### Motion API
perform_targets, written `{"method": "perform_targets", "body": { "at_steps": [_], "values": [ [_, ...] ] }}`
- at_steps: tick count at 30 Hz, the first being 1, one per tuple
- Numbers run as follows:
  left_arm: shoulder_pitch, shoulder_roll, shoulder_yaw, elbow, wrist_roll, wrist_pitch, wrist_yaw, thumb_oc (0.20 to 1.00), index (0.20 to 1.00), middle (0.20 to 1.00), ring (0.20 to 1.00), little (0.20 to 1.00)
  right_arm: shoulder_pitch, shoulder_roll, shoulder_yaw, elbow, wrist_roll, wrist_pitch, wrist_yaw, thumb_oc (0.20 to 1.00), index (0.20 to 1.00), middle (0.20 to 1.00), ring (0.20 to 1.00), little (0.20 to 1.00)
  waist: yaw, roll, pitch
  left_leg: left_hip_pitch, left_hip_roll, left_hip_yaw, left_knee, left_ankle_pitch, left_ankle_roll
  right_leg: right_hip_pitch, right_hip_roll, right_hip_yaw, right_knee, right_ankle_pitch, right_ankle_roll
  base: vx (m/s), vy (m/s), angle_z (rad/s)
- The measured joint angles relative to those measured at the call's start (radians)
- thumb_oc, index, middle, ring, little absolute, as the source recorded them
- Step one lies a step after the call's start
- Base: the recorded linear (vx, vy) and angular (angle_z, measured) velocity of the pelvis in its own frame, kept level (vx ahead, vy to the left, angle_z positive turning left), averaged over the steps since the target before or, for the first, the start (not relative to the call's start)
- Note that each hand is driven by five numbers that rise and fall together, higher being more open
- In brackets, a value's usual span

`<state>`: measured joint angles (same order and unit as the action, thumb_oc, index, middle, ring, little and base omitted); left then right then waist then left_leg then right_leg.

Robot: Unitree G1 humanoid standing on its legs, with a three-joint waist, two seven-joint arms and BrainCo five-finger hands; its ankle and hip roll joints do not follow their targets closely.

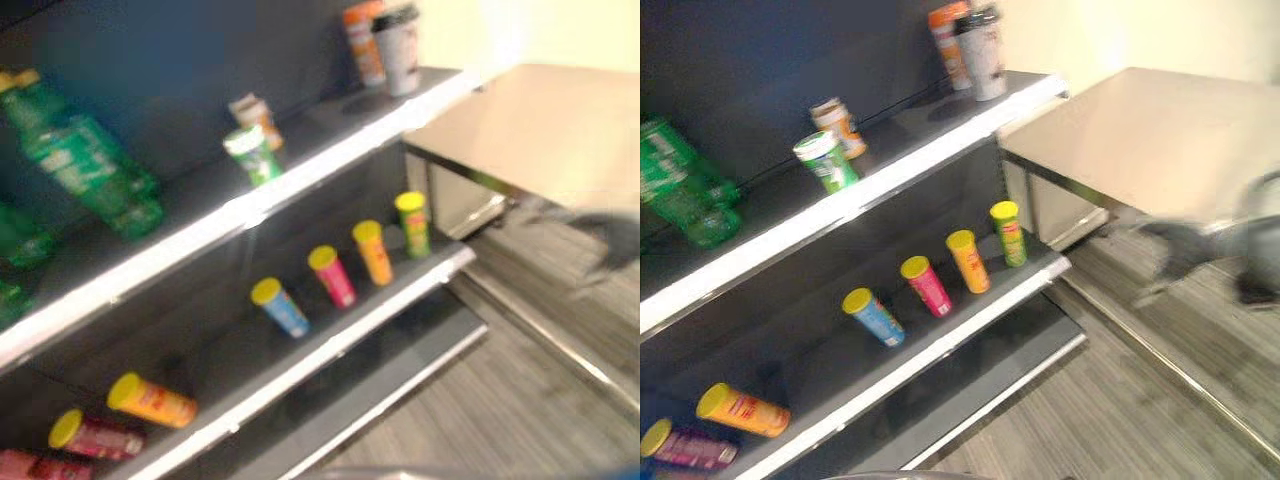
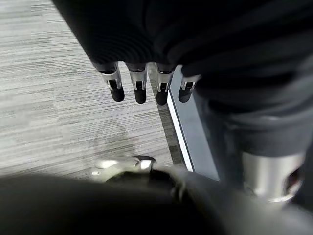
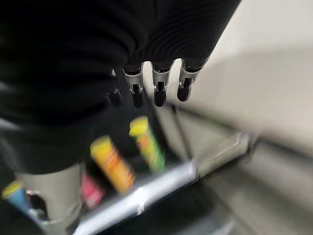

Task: Put the goods on the table back onto the shelves and tidy them up.

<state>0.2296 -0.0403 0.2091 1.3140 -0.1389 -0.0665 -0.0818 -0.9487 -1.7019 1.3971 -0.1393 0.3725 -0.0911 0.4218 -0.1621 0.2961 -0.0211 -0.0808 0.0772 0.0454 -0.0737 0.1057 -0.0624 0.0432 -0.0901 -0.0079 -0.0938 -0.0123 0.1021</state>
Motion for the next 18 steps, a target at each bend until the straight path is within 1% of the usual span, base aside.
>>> {"method": "perform_targets", "body": {
  "at_steps": [1, 2, 3, 4, 5, 6, 7, 8, 9, 10, 11, 12, 14, 15, 16, 17, 18],
  "values": [
    [0.014, 0.023, -0.070, -0.076, -0.009, 0.026, 0.011, 1.000, 1.000, 1.000, 1.000, 1.000, 0.453, 0.092, -0.413, 0.049, -0.007, -0.001, 0.017, 1.000, 1.000, 1.000, 1.000, 1.000, -0.003, -0.011, 0.004, -0.029, 0.015, 0.005, 0.032, -0.009, -0.013, -0.040, 0.010, -0.022, 0.073, -0.011, 0.002, -0.06, -0.038, 1.10],
    [-0.154, 0.175, -0.269, -0.151, -0.023, 0.000, -0.015, 1.000, 1.000, 1.000, 1.000, 1.000, 1.609, 0.860, -1.683, 0.034, -0.067, 0.036, 0.043, 1.000, 1.000, 1.000, 1.000, 1.000, 0.219, -0.123, 0.025, -0.116, 0.021, -0.004, 0.182, -0.077, -0.057, -0.081, 0.004, -0.081, 0.202, -0.122, -0.032, -0.08, -0.036, 0.87],
    [-0.089, 0.211, -0.292, -0.195, -0.061, -0.030, 0.009, 1.000, 1.000, 1.000, 1.000, 1.000, 1.418, 0.809, -1.481, 0.156, -0.084, 0.091, 0.008, 1.000, 1.000, 1.000, 1.000, 1.000, 0.164, -0.148, 0.016, -0.123, 0.002, -0.026, 0.161, -0.125, -0.073, -0.120, 0.004, -0.082, 0.221, -0.127, -0.033, -0.11, -0.056, 0.15],
    [-0.074, 0.222, -0.336, -0.168, -0.071, -0.013, 0.006, 1.000, 1.000, 1.000, 1.000, 1.000, 1.248, 0.736, -1.256, 0.240, -0.096, 0.112, 0.009, 1.000, 1.000, 1.000, 1.000, 1.000, 0.153, -0.157, 0.016, -0.107, 0.002, -0.032, 0.124, -0.118, -0.067, -0.138, 0.011, -0.063, 0.225, -0.115, -0.018, -0.04, -0.035, -1.09],
    [-0.108, 0.259, -0.362, -0.109, -0.082, 0.004, 0.008, 1.000, 1.000, 1.000, 1.000, 1.000, 1.085, 0.788, -1.048, 0.391, -0.101, 0.109, -0.008, 1.000, 1.000, 1.000, 1.000, 1.000, 0.166, -0.190, 0.029, -0.101, 0.006, -0.063, 0.111, -0.055, -0.031, -0.114, 0.030, -0.065, 0.175, -0.066, -0.011, -0.04, -0.033, -0.86],
    [-0.134, 0.267, -0.356, -0.093, -0.084, 0.003, 0.011, 1.000, 1.000, 1.000, 1.000, 1.000, 1.070, 0.831, -1.008, 0.444, -0.114, 0.125, -0.026, 1.000, 1.000, 1.000, 1.000, 1.000, 0.159, -0.220, 0.032, -0.089, 0.007, -0.071, 0.094, -0.049, -0.038, -0.090, 0.031, -0.080, 0.147, -0.056, -0.017, 0.00, 0.000, 0.00],
    [-0.154, 0.274, -0.352, -0.097, -0.089, -0.002, 0.014, 1.000, 1.000, 1.000, 1.000, 1.000, 1.069, 0.862, -0.973, 0.493, -0.121, 0.128, -0.030, 1.000, 1.000, 1.000, 1.000, 1.000, 0.171, -0.238, 0.040, -0.069, 0.005, -0.091, 0.065, -0.027, -0.033, -0.057, 0.034, -0.109, 0.121, -0.047, -0.028, -0.04, -0.049, 0.74],
    [-0.160, 0.282, -0.368, -0.096, -0.118, -0.006, 0.027, 1.000, 1.000, 1.000, 1.000, 1.000, 1.017, 0.983, -0.973, 0.667, -0.123, 0.125, -0.060, 1.000, 1.000, 1.000, 1.000, 1.000, 0.171, -0.287, 0.045, -0.054, 0.007, -0.104, 0.045, -0.011, -0.023, -0.032, 0.039, -0.132, 0.091, -0.048, -0.024, -0.03, -0.050, 0.61],
    [-0.161, 0.284, -0.370, -0.089, -0.120, -0.002, 0.032, 1.000, 1.000, 1.000, 1.000, 1.000, 0.967, 1.073, -0.976, 0.810, -0.127, 0.132, -0.096, 1.000, 1.000, 1.000, 1.000, 1.000, 0.172, -0.309, 0.047, -0.049, 0.005, -0.112, 0.041, -0.003, -0.024, -0.013, 0.041, -0.142, 0.069, -0.041, -0.028, -0.01, -0.053, 0.57],
    [-0.169, 0.282, -0.368, -0.054, -0.120, 0.003, 0.040, 1.000, 1.000, 1.000, 1.000, 1.000, 0.896, 1.211, -1.006, 1.030, -0.138, 0.139, -0.161, 1.000, 1.000, 1.000, 1.000, 1.000, 0.173, -0.339, 0.053, -0.049, 0.001, -0.132, 0.039, -0.002, -0.025, 0.018, 0.044, -0.164, 0.023, -0.027, -0.028, 0.01, -0.029, 0.44],
    [-0.173, 0.282, -0.368, -0.044, -0.120, 0.005, 0.043, 1.000, 1.000, 1.000, 1.000, 1.000, 0.876, 1.269, -1.017, 1.107, -0.141, 0.147, -0.186, 1.000, 1.000, 1.000, 1.000, 1.000, 0.177, -0.353, 0.056, -0.049, -0.003, -0.147, 0.039, -0.002, -0.025, 0.035, 0.044, -0.176, 0.004, -0.020, -0.032, 0.03, -0.015, 0.50],
    [-0.187, 0.280, -0.367, -0.035, -0.120, 0.007, 0.048, 1.000, 1.000, 1.000, 1.000, 1.000, 0.871, 1.310, -1.022, 1.163, -0.154, 0.149, -0.216, 1.000, 1.000, 1.000, 1.000, 1.000, 0.193, -0.357, 0.065, -0.046, -0.006, -0.154, 0.039, -0.002, -0.025, 0.043, 0.042, -0.187, 0.004, -0.020, -0.032, 0.03, -0.007, 0.31],
    [-0.194, 0.281, -0.365, -0.015, -0.120, 0.013, 0.062, 1.000, 1.000, 1.000, 1.000, 1.000, 0.823, 1.369, -1.064, 1.294, -0.156, 0.146, -0.276, 1.000, 1.000, 1.000, 1.000, 1.000, 0.203, -0.347, 0.074, -0.034, -0.012, -0.163, 0.039, -0.002, -0.025, 0.061, 0.038, -0.195, 0.004, -0.021, -0.030, 0.03, 0.002, 0.24],
    [-0.197, 0.286, -0.364, -0.017, -0.120, 0.015, 0.076, 1.000, 1.000, 1.000, 1.000, 1.000, 0.794, 1.380, -1.077, 1.339, -0.156, 0.146, -0.312, 1.000, 1.000, 1.000, 1.000, 1.000, 0.207, -0.323, 0.088, -0.026, -0.017, -0.171, 0.039, -0.003, -0.025, 0.074, 0.036, -0.199, 0.004, -0.025, -0.025, 0.04, 0.008, 0.20],
    [-0.208, 0.297, -0.364, -0.018, -0.118, 0.021, 0.085, 1.000, 1.000, 1.000, 1.000, 1.000, 0.778, 1.414, -1.151, 1.422, -0.153, 0.123, -0.348, 1.000, 1.000, 1.000, 1.000, 1.000, 0.208, -0.296, 0.093, -0.022, -0.016, -0.172, 0.039, -0.003, -0.025, 0.080, 0.037, -0.199, 0.004, -0.026, -0.026, 0.08, 0.020, 0.14],
    [-0.219, 0.310, -0.361, -0.015, -0.116, 0.023, 0.092, 1.000, 1.000, 1.000, 1.000, 1.000, 0.754, 1.446, -1.219, 1.533, -0.151, 0.119, -0.381, 1.000, 1.000, 1.000, 1.000, 1.000, 0.209, -0.289, 0.094, -0.015, -0.013, -0.175, 0.039, -0.003, -0.026, 0.088, 0.041, -0.201, 0.004, -0.028, -0.027, 0.07, 0.021, 0.07],
    [-0.266, 0.331, -0.361, -0.004, -0.115, 0.028, 0.102, 1.000, 1.000, 1.000, 1.000, 1.000, 0.733, 1.476, -1.302, 1.695, -0.102, 0.131, -0.418, 1.000, 1.000, 1.000, 1.000, 1.000, 0.218, -0.274, 0.090, -0.004, -0.009, -0.178, 0.029, -0.005, -0.029, 0.102, 0.046, -0.204, 0.004, -0.036, -0.026, 0.09, 0.031, 0.09]
  ]
}}
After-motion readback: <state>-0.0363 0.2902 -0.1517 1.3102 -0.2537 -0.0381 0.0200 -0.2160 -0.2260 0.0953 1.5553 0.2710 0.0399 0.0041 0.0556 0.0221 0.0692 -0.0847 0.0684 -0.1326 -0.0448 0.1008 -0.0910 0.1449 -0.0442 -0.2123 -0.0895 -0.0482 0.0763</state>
